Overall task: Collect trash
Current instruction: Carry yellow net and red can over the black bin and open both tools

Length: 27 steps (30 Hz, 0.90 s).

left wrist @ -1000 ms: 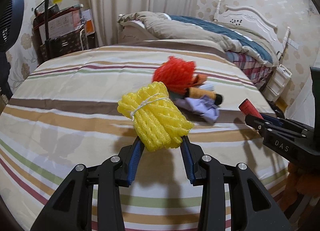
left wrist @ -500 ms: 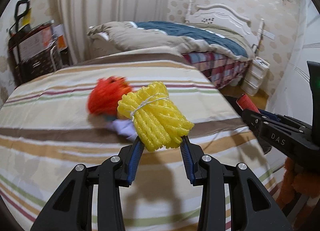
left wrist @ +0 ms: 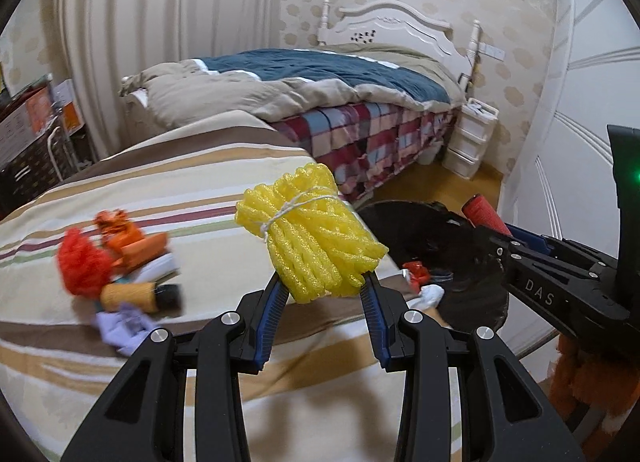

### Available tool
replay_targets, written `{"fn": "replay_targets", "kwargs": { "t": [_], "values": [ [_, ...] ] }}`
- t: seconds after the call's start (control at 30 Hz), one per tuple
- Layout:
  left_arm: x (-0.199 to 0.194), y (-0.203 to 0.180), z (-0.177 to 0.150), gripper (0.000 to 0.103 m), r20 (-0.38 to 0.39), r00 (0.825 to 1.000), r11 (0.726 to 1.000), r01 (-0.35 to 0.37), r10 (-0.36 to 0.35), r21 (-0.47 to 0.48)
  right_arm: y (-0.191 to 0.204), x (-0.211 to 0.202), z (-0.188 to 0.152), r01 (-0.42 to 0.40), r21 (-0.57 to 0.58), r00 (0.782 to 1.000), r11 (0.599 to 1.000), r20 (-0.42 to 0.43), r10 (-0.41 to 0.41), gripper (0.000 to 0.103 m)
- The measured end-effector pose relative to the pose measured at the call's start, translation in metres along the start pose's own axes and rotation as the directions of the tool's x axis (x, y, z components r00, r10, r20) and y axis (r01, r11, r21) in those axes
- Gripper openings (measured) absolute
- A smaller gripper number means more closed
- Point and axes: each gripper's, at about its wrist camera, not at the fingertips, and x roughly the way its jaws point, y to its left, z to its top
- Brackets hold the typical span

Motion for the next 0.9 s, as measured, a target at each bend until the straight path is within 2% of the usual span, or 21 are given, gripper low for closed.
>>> {"fn": "replay_targets", "kwargs": {
  "t": [0.4, 0.9],
  "values": [
    [0.044, -0.046, 0.018, 0.039, -0.023, 1.000, 0.997, 0.018, -0.016, 0.077, -0.038, 0.024, 0.003, 0.035, 0.069, 0.999, 0.997, -0.015, -0.034, 0.030],
    [0.080, -0.071, 0.025, 0.039, -0.067, 0.998, 0.993, 0.024, -0.017, 0.113, -0.063, 0.045, 0.004, 0.059, 0.113, 0.998, 0.992, -0.040, -0.055, 0.030]
  ]
}}
